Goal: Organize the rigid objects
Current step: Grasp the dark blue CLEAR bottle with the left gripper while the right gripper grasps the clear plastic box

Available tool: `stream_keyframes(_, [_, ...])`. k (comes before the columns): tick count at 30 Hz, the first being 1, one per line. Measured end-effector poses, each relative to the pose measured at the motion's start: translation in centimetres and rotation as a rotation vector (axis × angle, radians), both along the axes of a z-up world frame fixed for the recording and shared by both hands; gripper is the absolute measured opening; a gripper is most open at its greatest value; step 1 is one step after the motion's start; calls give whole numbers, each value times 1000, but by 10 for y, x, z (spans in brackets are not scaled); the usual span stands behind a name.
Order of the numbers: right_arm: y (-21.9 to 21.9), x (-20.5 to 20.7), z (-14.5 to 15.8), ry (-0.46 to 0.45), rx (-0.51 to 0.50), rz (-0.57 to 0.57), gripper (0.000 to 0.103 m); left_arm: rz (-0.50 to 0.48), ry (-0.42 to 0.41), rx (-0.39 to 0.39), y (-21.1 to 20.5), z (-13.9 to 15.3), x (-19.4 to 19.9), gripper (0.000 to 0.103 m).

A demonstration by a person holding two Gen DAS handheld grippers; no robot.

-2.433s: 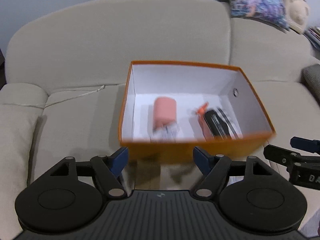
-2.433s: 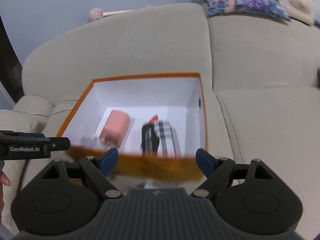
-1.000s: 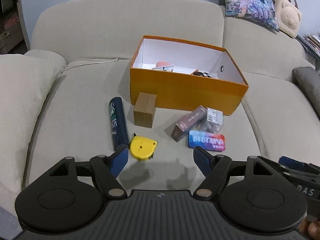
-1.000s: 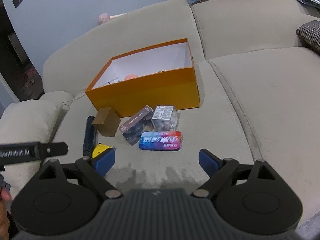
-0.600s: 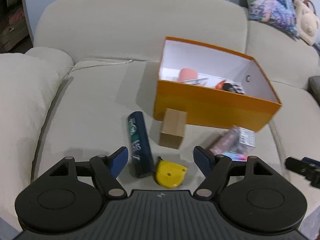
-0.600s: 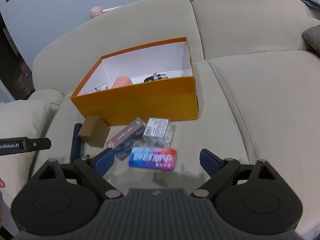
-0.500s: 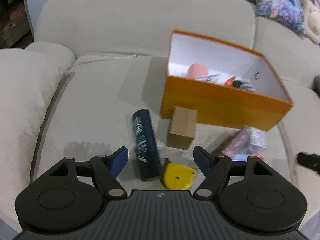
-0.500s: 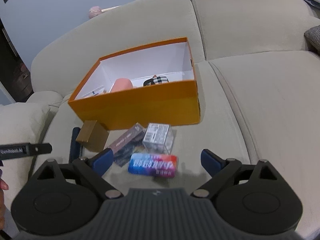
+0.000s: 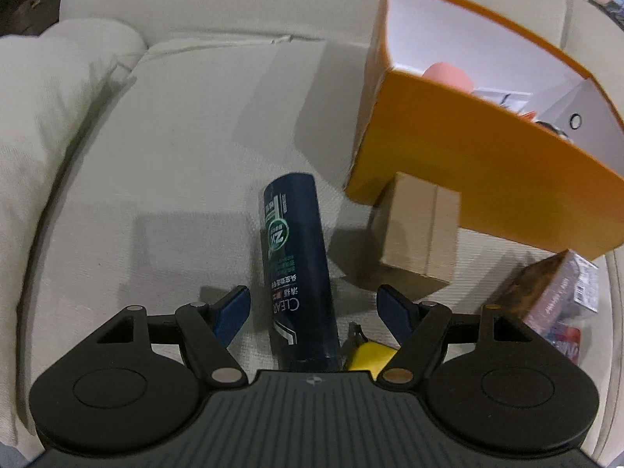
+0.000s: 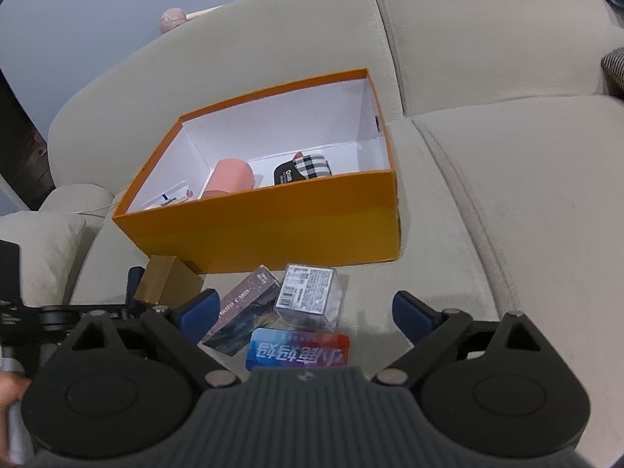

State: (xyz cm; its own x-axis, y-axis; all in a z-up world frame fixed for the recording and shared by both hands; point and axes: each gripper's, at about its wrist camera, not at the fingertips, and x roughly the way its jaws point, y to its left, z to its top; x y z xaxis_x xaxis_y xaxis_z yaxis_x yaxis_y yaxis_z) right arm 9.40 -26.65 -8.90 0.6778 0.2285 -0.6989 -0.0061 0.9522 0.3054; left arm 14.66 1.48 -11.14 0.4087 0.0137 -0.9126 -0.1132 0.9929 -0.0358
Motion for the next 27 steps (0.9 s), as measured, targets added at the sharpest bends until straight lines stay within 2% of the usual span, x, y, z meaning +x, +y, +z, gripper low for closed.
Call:
stream_keyframes(1, [1,1,-1,1,-7,-1,96,6,5,-5,2,-3,2,80])
stream_keyframes(6, [2,23,-10,26,-42,-2,97,52,58,-37,10,-18,6,75])
stream_keyframes(8, [0,34,-16,58,-47,-15,96,59,57,-32,12,-18,5,75])
stream_keyframes(12, [-6,45,-28,108,6,-62,95,55,61,-15,13,-18,3,75])
stream_keyframes(15, [-3,48,-34,134,-66,-103,95,65,59,-29,17,-16,0,75])
stream_keyframes(20, [-1,54,-44,156,-28,-98,95,89,65,-55,26,-15,5,75])
stream_keyframes(27, [26,66,-50,157,-106,-58,95,84,65,-58,28,-14,6,75])
